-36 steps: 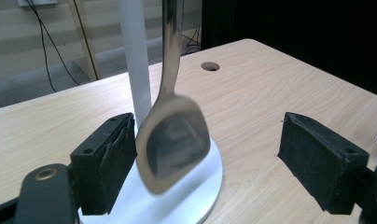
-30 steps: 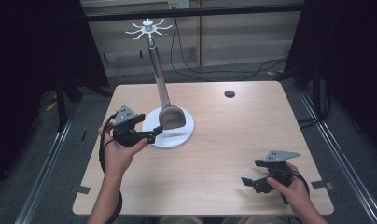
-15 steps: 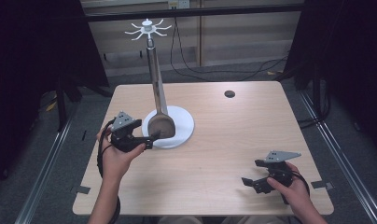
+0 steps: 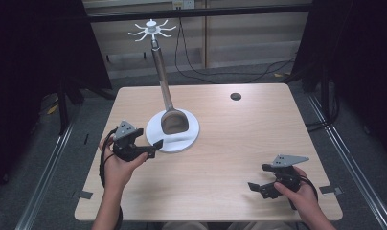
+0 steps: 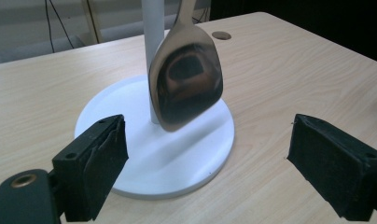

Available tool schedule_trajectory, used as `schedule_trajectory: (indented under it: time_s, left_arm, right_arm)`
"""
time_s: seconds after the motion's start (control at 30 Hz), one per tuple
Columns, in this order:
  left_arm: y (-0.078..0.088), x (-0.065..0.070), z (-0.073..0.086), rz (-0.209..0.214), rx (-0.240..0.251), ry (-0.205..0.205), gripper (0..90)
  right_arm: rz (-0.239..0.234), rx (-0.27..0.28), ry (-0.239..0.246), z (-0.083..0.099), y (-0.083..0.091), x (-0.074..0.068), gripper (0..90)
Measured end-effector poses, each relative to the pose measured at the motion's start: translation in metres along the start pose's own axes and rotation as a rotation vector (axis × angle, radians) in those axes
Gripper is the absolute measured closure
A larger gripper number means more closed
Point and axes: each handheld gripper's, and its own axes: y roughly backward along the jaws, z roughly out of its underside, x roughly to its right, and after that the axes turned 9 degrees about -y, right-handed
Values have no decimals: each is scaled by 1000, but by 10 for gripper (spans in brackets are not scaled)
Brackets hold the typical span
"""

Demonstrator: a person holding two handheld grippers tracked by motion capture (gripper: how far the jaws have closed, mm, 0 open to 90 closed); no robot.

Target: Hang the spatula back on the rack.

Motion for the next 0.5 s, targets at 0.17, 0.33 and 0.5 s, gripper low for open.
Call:
schedule_trajectory:
  time_s: [0.17,0.33,0.5]
  left_arm:
    - [-1,0,4,-3,-8,0,109]
    - [-1,-1,9,1,-19,-2,101]
    - [-2,-2,17,1,-45,-4,97]
  right_arm:
    - [-2,2,-2,0,0,0,55]
    - [0,1,2,0,0,0,55]
    - [-1,-3,4,0,0,-1,55]
